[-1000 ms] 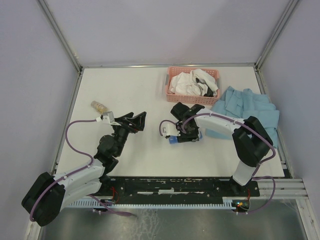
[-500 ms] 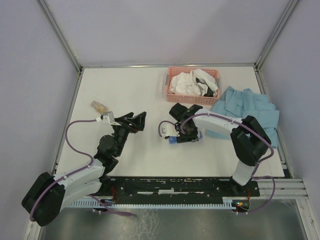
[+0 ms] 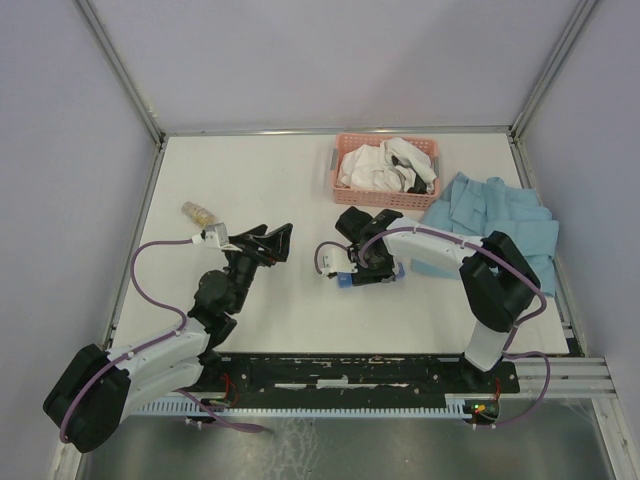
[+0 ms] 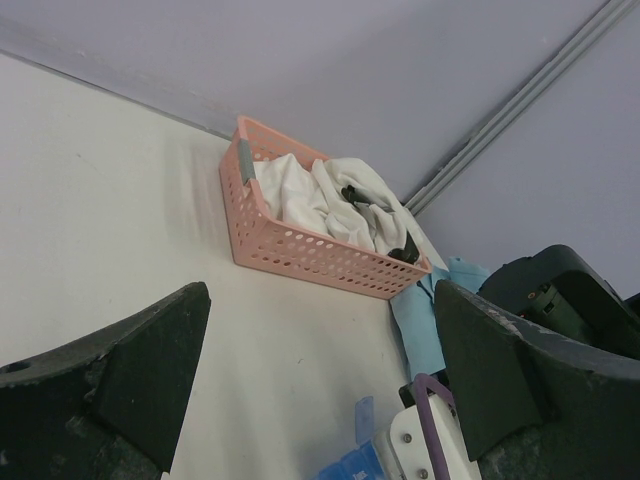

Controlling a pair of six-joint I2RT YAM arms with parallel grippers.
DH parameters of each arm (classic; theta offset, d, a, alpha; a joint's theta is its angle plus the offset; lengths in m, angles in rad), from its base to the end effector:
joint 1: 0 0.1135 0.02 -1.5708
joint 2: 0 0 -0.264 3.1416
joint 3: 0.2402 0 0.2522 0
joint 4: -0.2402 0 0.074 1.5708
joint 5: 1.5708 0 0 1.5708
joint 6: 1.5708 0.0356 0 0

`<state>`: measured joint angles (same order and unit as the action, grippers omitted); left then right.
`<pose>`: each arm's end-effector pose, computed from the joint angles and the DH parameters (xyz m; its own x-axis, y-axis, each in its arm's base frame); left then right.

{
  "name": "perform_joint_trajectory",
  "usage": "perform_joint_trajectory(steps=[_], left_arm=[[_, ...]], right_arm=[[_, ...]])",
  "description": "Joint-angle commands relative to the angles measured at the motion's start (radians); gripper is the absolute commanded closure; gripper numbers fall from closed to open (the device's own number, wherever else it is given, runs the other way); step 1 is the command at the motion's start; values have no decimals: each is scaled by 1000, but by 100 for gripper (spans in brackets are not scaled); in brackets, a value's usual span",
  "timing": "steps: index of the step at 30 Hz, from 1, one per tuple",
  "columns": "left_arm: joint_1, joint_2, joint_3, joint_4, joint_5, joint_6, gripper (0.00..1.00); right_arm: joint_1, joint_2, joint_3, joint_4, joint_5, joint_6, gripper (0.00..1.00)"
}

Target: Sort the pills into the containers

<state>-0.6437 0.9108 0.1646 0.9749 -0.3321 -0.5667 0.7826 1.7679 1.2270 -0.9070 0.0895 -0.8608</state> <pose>0.1538 -0.1009 0.2242 -0.0152 -0.6231 -0.7820 0.3617 0.7257 -0.5852 0.2334 0.2276 0.1891 0.0680 -0.9976 -0.0126 -0.9864 -0.0653 -0.1508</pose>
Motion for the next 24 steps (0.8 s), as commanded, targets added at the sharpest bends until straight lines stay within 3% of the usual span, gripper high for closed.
perform_joint_trajectory(steps=[1, 24], left_arm=[[-2, -12, 0, 55, -18, 30, 1], [-2, -12, -2, 56, -19, 30, 1]], right_arm=[[9, 10, 46, -15, 28, 14, 99], [18, 24, 57, -26, 53, 17, 99]])
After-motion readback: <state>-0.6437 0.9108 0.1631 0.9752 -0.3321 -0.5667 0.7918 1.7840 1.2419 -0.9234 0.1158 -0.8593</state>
